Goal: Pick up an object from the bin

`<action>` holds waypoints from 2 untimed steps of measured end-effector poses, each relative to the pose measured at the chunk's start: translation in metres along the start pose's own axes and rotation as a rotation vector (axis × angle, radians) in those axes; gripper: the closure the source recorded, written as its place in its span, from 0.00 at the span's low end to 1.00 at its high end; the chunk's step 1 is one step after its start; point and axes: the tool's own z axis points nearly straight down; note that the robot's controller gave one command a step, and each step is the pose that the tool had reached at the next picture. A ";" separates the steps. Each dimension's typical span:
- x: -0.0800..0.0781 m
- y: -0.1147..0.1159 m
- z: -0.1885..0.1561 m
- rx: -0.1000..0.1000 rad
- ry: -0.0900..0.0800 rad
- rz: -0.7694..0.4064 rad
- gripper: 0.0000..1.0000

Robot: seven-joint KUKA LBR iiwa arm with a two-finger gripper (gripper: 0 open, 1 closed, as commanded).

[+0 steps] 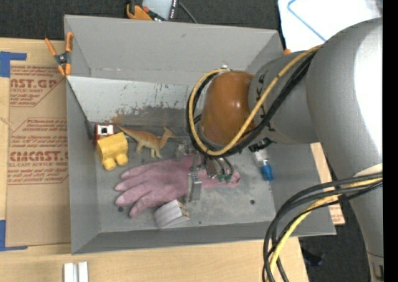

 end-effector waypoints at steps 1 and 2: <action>-0.003 0.000 -0.001 -0.002 -0.002 0.004 1.00; -0.003 0.000 -0.001 -0.002 -0.002 0.004 1.00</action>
Offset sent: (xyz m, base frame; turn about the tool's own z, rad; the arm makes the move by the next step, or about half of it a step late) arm 0.0000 0.0000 0.0000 0.0000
